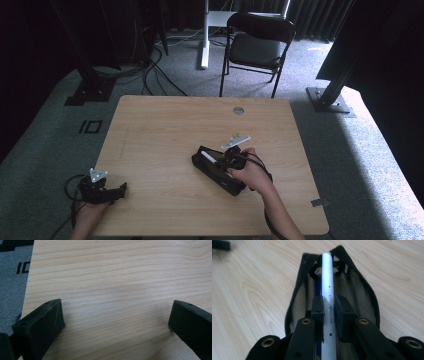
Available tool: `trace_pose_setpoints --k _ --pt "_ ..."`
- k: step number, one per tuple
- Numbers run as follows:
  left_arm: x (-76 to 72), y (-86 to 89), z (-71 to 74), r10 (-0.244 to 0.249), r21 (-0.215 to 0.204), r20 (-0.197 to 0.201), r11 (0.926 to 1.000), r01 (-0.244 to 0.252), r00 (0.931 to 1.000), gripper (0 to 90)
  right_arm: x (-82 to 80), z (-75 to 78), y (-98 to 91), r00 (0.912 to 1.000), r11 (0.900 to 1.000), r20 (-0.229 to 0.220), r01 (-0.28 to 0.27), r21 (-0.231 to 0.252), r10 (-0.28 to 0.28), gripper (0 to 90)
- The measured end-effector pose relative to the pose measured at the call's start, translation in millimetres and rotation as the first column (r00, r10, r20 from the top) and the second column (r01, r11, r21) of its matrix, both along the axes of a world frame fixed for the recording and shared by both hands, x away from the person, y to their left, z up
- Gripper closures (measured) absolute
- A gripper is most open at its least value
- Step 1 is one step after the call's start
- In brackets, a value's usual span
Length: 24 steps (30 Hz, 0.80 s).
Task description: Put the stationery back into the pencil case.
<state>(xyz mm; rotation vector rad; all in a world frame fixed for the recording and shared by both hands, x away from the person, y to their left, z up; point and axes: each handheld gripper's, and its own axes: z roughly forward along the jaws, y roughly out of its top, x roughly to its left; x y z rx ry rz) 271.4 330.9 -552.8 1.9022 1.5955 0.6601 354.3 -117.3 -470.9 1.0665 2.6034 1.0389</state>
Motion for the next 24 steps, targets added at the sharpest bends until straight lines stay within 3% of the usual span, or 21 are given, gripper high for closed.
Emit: trace_pose_setpoints --k 24 --pt "0.0 0.0 0.0 0.0 0.0 0.0 1.0 0.0 1.0 0.4 9.6 -14.7 19.8 0.9994 0.9945 -0.028 0.015 -0.104 -0.018 78.7"
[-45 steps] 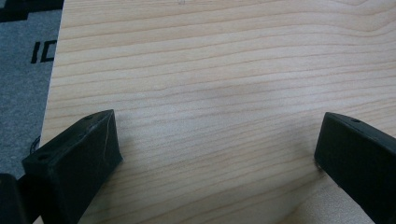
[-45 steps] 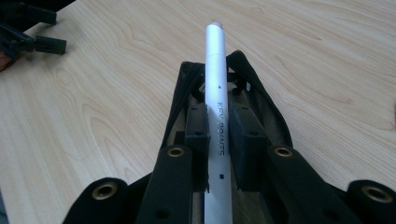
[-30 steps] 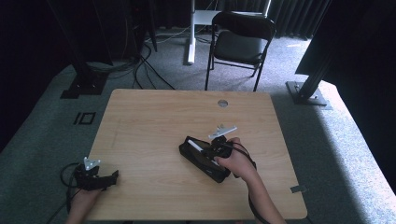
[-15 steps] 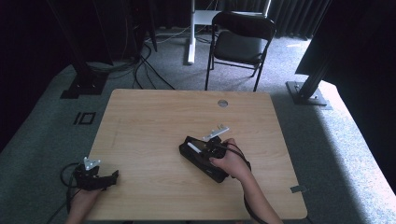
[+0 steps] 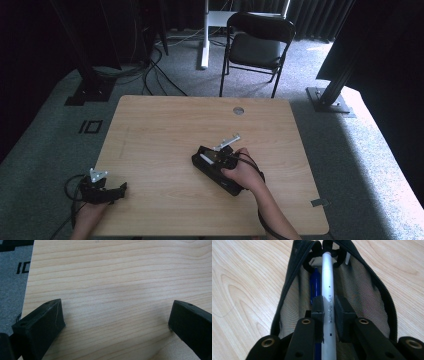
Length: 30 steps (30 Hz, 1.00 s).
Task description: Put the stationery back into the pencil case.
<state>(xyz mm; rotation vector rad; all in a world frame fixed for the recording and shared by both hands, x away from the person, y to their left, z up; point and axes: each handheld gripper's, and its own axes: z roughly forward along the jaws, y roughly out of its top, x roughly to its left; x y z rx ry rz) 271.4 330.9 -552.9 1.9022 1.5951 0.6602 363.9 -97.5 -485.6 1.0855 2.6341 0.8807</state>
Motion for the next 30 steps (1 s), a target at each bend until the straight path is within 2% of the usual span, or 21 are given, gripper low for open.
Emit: trace_pose_setpoints --k 20,27,30 --pt "0.0 0.0 0.0 0.0 0.0 0.0 1.0 0.0 1.0 0.4 6.1 -16.9 11.6 0.9986 0.9984 -0.049 -0.023 -0.052 0.02 78.6" --pt "0.0 0.0 0.0 0.0 0.0 0.0 1.0 0.0 1.0 0.4 6.8 -17.8 11.2 0.9979 0.9995 -0.064 -0.015 -0.027 0.013 75.3" --pt "0.0 0.0 0.0 0.0 0.0 0.0 1.0 0.0 1.0 0.4 6.4 -15.9 10.4 0.9984 0.9996 -0.056 -0.013 -0.024 0.012 74.8"
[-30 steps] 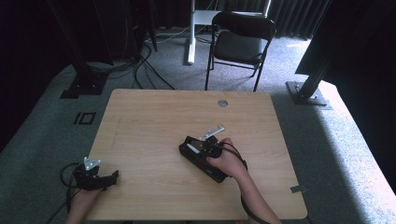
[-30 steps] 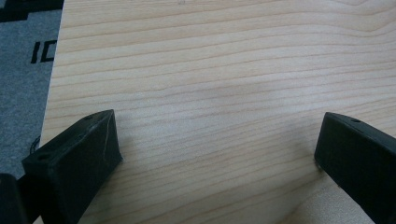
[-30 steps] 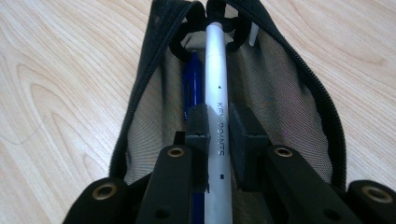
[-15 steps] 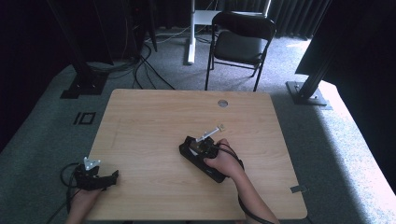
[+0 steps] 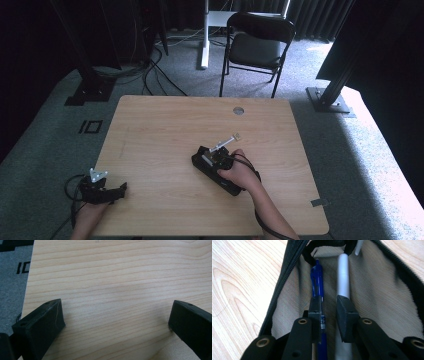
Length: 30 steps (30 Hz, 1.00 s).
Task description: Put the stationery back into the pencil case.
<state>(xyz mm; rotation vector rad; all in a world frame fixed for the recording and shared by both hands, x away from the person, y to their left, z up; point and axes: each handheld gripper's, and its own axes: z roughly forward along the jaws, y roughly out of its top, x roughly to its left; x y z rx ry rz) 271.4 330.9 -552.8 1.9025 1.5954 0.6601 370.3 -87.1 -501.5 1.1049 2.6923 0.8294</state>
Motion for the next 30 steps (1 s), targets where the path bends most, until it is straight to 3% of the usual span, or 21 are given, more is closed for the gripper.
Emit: trace_pose_setpoints --k 9,16,21,24,29,30 --pt "0.0 0.0 0.0 0.0 0.0 0.0 1.0 0.0 1.0 0.4 -3.1 14.6 -7.7 0.9991 0.9993 0.041 -0.011 0.034 0.01 73.8" --pt "0.0 0.0 0.0 0.0 0.0 0.0 1.0 0.0 1.0 0.4 -5.8 31.6 -17.5 0.9962 0.9948 0.085 -0.025 0.099 0.016 72.9" --pt "0.0 0.0 0.0 0.0 0.0 0.0 1.0 0.0 1.0 0.4 -8.1 41.0 -22.0 0.9931 0.9926 0.117 -0.023 0.119 0.009 71.8" --pt "0.0 0.0 0.0 0.0 0.0 0.0 1.0 0.0 1.0 0.4 -7.9 47.7 -26.8 0.9879 0.9874 0.155 -0.018 0.157 -0.007 71.5" --pt "0.0 0.0 0.0 0.0 0.0 0.0 1.0 0.0 1.0 0.4 -6.4 51.3 -31.3 0.9853 0.9839 0.168 0.001 0.179 -0.032 71.1" --pt "0.0 0.0 0.0 0.0 0.0 0.0 1.0 0.0 1.0 0.3 -3.7 54.6 -37.1 0.9788 0.9811 0.193 0.03 0.191 -0.068 71.1"
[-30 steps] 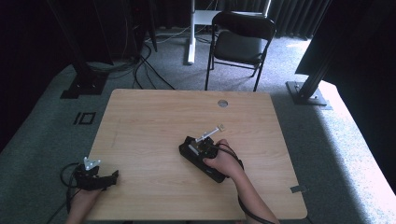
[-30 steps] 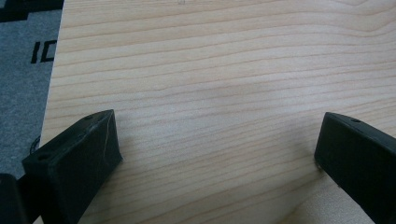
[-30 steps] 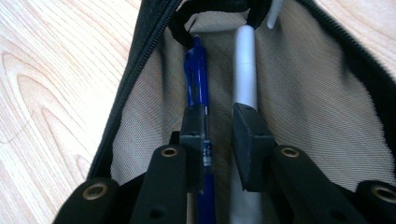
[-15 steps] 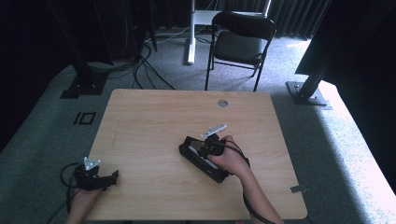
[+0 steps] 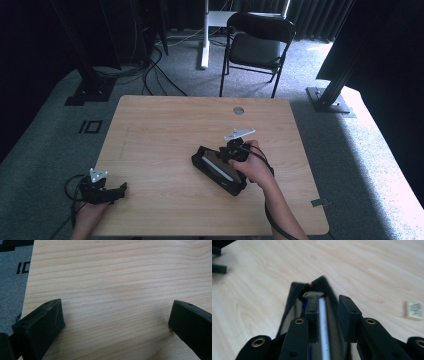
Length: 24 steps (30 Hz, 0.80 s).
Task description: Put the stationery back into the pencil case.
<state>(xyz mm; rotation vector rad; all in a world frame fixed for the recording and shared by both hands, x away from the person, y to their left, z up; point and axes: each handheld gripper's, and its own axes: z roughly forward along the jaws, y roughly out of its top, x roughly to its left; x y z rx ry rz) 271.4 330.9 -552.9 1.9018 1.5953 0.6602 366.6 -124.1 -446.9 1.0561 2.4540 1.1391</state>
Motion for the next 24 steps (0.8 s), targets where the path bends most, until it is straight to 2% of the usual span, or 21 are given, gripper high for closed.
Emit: trace_pose_setpoints --k 9,10,13,24 --pt "0.0 0.0 0.0 0.0 0.0 0.0 1.0 0.0 1.0 0.4 6.7 2.0 -12.9 0.9968 0.9971 0.037 0.069 0.032 -0.071 68.9" --pt "0.0 0.0 0.0 0.0 0.0 0.0 1.0 0.0 1.0 0.4 9.1 1.9 -17.0 0.9934 0.9941 0.058 0.096 0.051 -0.099 68.4" --pt "0.0 0.0 0.0 0.0 0.0 0.0 1.0 0.0 1.0 0.3 12.2 1.6 -22.1 0.9872 0.9897 0.084 0.132 0.057 -0.136 68.4" --pt "0.0 0.0 0.0 0.0 0.0 0.0 1.0 0.0 1.0 0.4 23.5 -10.8 -35.1 0.9801 0.9822 0.079 0.178 0.06 -0.183 65.3"
